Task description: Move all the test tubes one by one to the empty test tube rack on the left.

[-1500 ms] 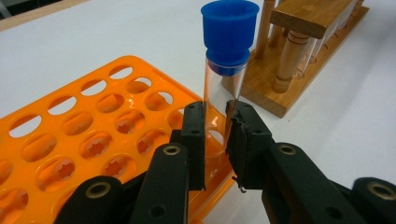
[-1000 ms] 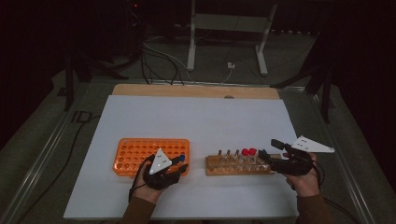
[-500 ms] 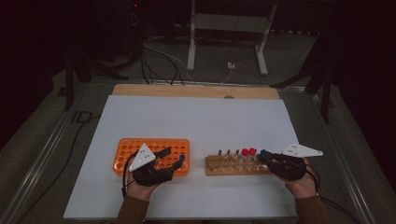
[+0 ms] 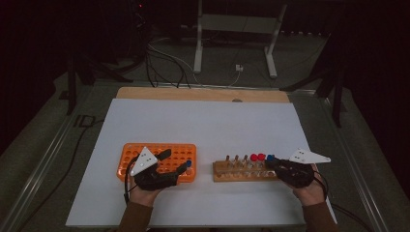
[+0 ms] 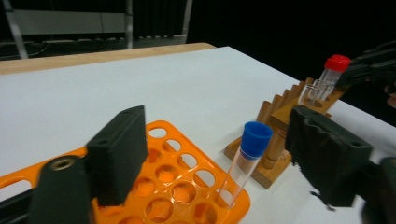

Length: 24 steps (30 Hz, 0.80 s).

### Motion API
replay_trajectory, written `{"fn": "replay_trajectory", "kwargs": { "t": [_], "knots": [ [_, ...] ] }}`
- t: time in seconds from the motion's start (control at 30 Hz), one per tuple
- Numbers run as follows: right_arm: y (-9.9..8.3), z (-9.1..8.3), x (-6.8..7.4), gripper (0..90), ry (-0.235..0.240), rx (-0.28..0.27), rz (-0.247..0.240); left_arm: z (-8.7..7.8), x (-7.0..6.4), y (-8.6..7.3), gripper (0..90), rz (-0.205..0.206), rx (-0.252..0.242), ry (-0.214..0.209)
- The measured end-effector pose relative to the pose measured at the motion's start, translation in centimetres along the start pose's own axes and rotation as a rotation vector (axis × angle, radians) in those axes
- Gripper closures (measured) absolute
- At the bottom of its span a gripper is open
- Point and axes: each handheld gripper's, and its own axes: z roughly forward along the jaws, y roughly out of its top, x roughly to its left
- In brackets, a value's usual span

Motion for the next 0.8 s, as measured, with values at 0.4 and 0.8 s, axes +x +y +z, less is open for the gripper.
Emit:
{"fn": "replay_trajectory", "kwargs": {
  "t": [0.4, 0.8],
  "knots": [
    [2.1, -3.0, -0.7, 77.1, 0.017, -0.12, 0.069, 0.6, -0.8, 0.5, 0.9, 0.018, 0.037, 0.064],
    [4.4, -5.5, 0.3, 77.0, 0.055, -0.169, 0.074, 0.3, -2.8, 2.2, 4.7, 0.057, -0.011, 0.055]
  ]
}}
